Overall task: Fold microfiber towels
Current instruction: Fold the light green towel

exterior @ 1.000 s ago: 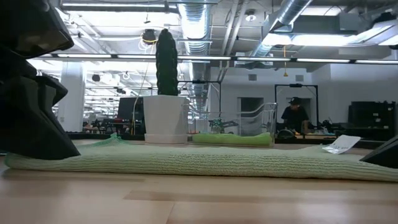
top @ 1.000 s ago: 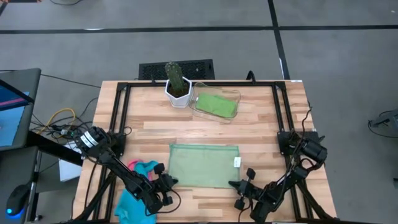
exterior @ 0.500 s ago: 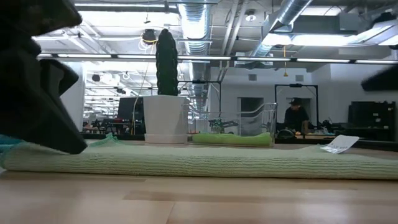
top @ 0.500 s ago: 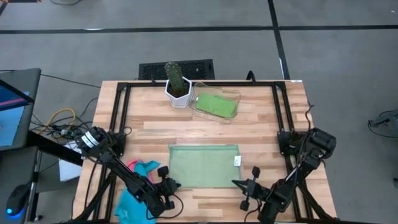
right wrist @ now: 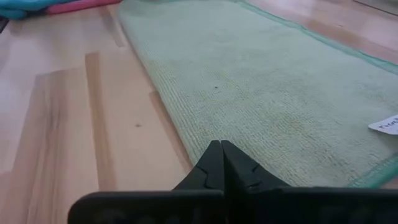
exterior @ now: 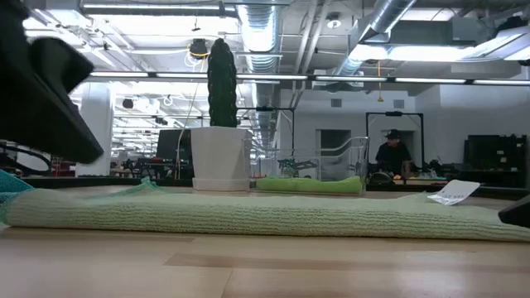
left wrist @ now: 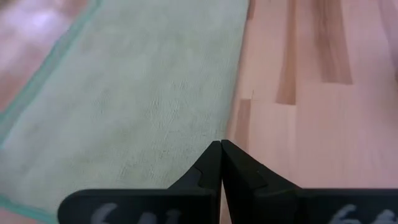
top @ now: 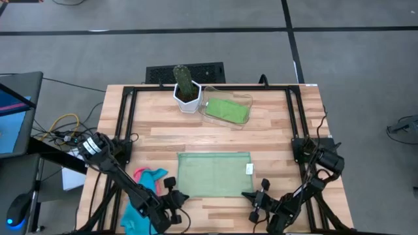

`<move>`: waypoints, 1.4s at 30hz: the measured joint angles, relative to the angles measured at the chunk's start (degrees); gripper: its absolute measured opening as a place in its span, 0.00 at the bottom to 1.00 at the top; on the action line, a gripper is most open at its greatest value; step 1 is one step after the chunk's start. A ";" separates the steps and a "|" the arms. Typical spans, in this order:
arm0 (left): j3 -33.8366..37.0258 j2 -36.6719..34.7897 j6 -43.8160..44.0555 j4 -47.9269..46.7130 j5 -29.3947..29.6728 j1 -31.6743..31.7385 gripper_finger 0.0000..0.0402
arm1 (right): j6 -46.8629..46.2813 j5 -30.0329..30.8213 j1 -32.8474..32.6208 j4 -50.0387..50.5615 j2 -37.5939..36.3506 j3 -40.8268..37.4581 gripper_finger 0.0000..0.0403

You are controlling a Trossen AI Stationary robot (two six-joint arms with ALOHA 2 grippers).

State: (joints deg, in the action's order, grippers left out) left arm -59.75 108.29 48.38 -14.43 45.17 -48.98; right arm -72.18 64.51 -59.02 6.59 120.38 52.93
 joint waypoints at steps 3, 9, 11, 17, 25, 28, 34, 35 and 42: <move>0.06 0.35 2.54 -0.14 2.56 -1.48 0.00 | 0.02 -0.11 0.02 0.00 0.00 0.00 0.03; 4.25 0.55 11.99 -1.29 3.73 -2.69 0.00 | 0.04 -0.15 0.54 0.02 0.00 0.00 0.04; 5.37 0.57 14.28 -1.26 3.51 -2.80 0.00 | 0.07 -0.15 0.52 0.04 0.00 0.00 0.03; 8.49 0.57 15.97 3.76 1.28 -2.88 0.00 | 0.81 -0.09 0.15 0.77 -1.56 -0.02 0.04; 9.73 0.57 15.47 6.45 1.72 -2.35 0.00 | 15.71 6.31 2.56 -2.74 -8.88 0.00 0.03; 9.73 0.57 15.37 6.44 1.66 -1.68 0.00 | 24.75 5.84 5.38 -12.18 -7.80 0.02 0.03; 9.75 0.57 14.68 6.42 2.05 -0.86 0.00 | 48.41 -9.53 12.14 -36.63 -1.89 0.02 0.02; 9.75 0.57 14.67 6.42 2.01 -0.81 0.00 | 51.92 -13.08 13.26 -40.05 -1.21 0.02 0.03; 9.75 0.57 15.44 6.48 0.53 -1.74 0.00 | 63.17 -33.35 19.88 -50.16 -0.11 0.02 0.02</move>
State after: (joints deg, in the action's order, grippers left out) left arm -50.00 108.86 63.82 -7.94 45.70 -50.71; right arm -9.02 31.16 -39.14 -43.57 120.27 52.95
